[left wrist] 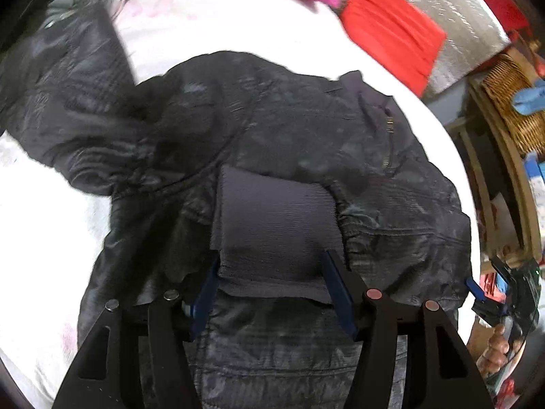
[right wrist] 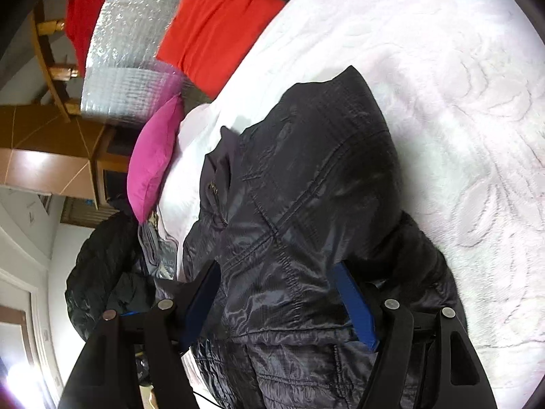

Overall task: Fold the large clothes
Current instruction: 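Grasp the ribbed cuff of the folded sleeve with the left gripper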

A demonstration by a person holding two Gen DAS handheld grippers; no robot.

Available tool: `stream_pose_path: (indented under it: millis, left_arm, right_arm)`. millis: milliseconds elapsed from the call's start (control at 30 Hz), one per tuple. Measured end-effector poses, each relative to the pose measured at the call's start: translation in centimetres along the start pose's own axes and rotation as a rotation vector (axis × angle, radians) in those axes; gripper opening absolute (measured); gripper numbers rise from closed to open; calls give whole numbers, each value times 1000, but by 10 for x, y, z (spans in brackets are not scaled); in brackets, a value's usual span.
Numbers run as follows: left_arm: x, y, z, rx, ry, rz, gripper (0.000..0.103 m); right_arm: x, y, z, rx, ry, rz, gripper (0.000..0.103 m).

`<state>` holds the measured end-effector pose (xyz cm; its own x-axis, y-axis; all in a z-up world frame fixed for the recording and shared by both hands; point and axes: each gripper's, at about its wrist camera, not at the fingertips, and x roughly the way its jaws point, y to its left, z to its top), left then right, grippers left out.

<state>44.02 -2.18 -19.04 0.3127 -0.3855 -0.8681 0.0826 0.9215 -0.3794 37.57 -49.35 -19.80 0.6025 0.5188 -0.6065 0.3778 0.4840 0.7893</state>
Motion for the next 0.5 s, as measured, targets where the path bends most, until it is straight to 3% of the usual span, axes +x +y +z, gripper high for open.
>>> stream_pose_path:
  millis: [100,200,300,367,433,500]
  left_arm:
    - [-9,-9,1,34,-60,-39,58]
    - [-22,-10,3,51,-100,-64,45]
    - [-22,-8,8,39,-101,-83,44]
    - [-19,-3,9,18,-85,-88,47]
    - [-14,0,9,-6,-67,-96,62]
    - [-7,2,7,-30,-53,-108,66]
  right_arm:
    - [-8,-5,4,23,-26,13,74]
    - [-19,-8,8,31,-75,17,74]
    - [-17,-10,8,39,-63,23,74]
    - [-11,-9,6,31,-38,14,74]
    - [-6,-5,3,17,-23,5,74]
    - [-2,0,0,-1,-14,-1,74]
